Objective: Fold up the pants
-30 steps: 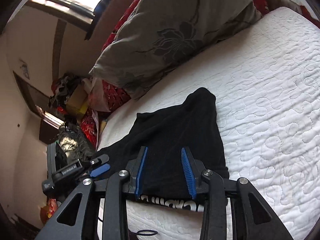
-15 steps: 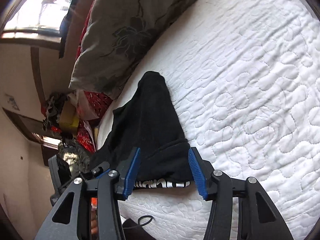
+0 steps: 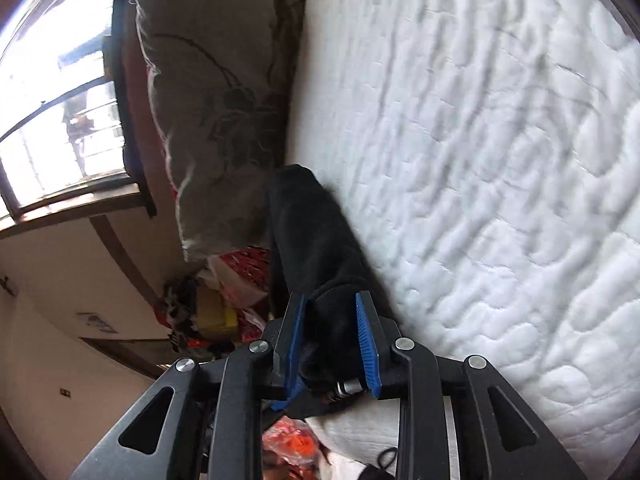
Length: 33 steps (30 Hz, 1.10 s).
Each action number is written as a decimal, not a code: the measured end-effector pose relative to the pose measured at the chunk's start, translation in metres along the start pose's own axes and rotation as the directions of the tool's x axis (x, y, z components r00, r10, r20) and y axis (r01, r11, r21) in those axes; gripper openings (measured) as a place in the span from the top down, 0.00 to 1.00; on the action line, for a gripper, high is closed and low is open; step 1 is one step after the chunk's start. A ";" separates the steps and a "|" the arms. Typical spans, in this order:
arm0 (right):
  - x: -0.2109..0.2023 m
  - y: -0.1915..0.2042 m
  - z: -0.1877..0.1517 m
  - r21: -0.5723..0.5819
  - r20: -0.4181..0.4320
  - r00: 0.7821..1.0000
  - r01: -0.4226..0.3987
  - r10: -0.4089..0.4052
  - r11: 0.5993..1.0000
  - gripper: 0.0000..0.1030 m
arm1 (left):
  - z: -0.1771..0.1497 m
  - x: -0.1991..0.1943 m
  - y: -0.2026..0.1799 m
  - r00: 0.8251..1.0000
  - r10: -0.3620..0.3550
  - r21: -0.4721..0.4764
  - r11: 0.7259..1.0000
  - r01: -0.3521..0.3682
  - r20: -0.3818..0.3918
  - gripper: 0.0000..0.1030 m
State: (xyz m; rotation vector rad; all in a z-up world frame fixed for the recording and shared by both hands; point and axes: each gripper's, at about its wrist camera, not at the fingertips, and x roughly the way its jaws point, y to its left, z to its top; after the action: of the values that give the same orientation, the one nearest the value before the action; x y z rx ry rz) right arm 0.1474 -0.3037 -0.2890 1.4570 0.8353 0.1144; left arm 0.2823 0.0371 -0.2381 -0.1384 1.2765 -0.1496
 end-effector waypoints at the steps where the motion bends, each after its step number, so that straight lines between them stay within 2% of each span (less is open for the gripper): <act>1: -0.004 -0.006 -0.002 0.006 -0.006 1.000 0.003 -0.003 1.000 0.73 | -0.001 -0.001 -0.001 1.000 0.003 0.007 1.000 -0.003 0.005 0.24; 3: -0.013 -0.009 0.000 -0.020 -0.038 0.999 0.029 -0.030 0.999 0.71 | -0.001 0.000 -0.004 1.000 0.012 0.016 1.000 -0.012 0.005 0.24; 5: -0.027 0.008 0.005 -0.166 -0.023 0.997 0.068 -0.073 0.984 0.71 | -0.002 0.002 -0.005 1.000 0.021 0.022 1.000 -0.021 0.002 0.24; 6: -0.029 0.023 0.008 -0.279 -0.025 0.995 0.081 -0.092 0.957 0.71 | -0.001 0.002 -0.006 1.000 0.024 0.022 0.999 -0.024 0.003 0.24; 7: -0.028 0.041 0.008 -0.400 -0.021 0.992 0.104 -0.122 0.911 0.71 | -0.002 0.002 -0.006 1.000 0.028 0.022 0.999 -0.028 0.003 0.24; 8: -0.026 0.058 0.007 -0.525 -0.014 0.986 0.134 -0.166 0.840 0.70 | -0.002 0.003 -0.007 0.999 0.032 0.023 0.999 -0.032 0.001 0.24; 10: -0.010 0.089 0.001 -0.738 -0.005 0.962 0.181 -0.274 0.649 0.69 | -0.003 0.000 -0.008 0.999 0.039 0.023 0.999 -0.039 -0.003 0.24; 13: 0.018 0.112 -0.012 -0.913 -0.017 0.911 0.154 -0.412 0.378 0.69 | -0.003 -0.002 -0.009 0.999 0.048 0.020 0.999 -0.048 -0.015 0.24; 14: 0.018 0.109 -0.017 -0.944 -0.017 0.893 0.133 -0.450 0.301 0.69 | -0.002 -0.002 -0.009 0.999 0.050 0.019 0.999 -0.050 -0.018 0.24; 16: 0.027 0.107 -0.024 -0.980 -0.009 0.863 0.093 -0.505 0.176 0.69 | -0.001 -0.002 -0.008 0.998 0.053 0.016 0.998 -0.053 -0.024 0.24; 19: 0.035 0.105 -0.032 -0.998 -0.022 0.830 0.011 -0.557 0.055 0.69 | -0.001 -0.001 -0.009 0.998 0.063 0.018 0.998 -0.063 -0.030 0.24; 21: 0.044 0.107 -0.036 -0.999 -0.037 0.809 -0.048 -0.586 -0.003 0.69 | -0.001 0.000 -0.010 0.997 0.075 0.019 0.997 -0.075 -0.032 0.24; 24: 0.053 0.102 -0.036 -0.991 -0.062 0.771 -0.122 -0.634 -0.053 0.69 | 0.000 0.002 -0.013 0.995 0.096 0.023 0.995 -0.095 -0.037 0.23; 27: 0.058 0.100 -0.038 -0.986 -0.047 0.756 -0.140 -0.653 -0.090 0.80 | 0.002 0.004 -0.017 0.993 0.112 0.016 0.994 -0.111 -0.041 0.21; 28: 0.057 0.100 -0.040 -0.986 -0.031 0.762 -0.130 -0.646 -0.107 0.85 | 0.001 0.003 -0.020 0.993 0.113 0.003 0.994 -0.113 -0.045 0.22; 30: 0.051 0.101 -0.044 -0.988 -0.008 0.776 -0.102 -0.631 -0.113 0.88 | -0.002 -0.002 -0.025 0.998 0.046 -0.034 0.998 -0.048 -0.047 0.22; 33: 0.036 0.098 -0.042 -0.997 0.000 0.799 -0.049 -0.602 -0.065 0.90 | -0.011 0.003 -0.037 0.994 -0.052 -0.099 0.994 0.042 -0.096 0.22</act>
State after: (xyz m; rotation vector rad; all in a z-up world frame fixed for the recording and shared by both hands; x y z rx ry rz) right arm 0.1901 -0.2341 -0.2121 -0.3024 1.0645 0.6383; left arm 0.2715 0.0000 -0.2374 -0.2476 1.3800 -0.1362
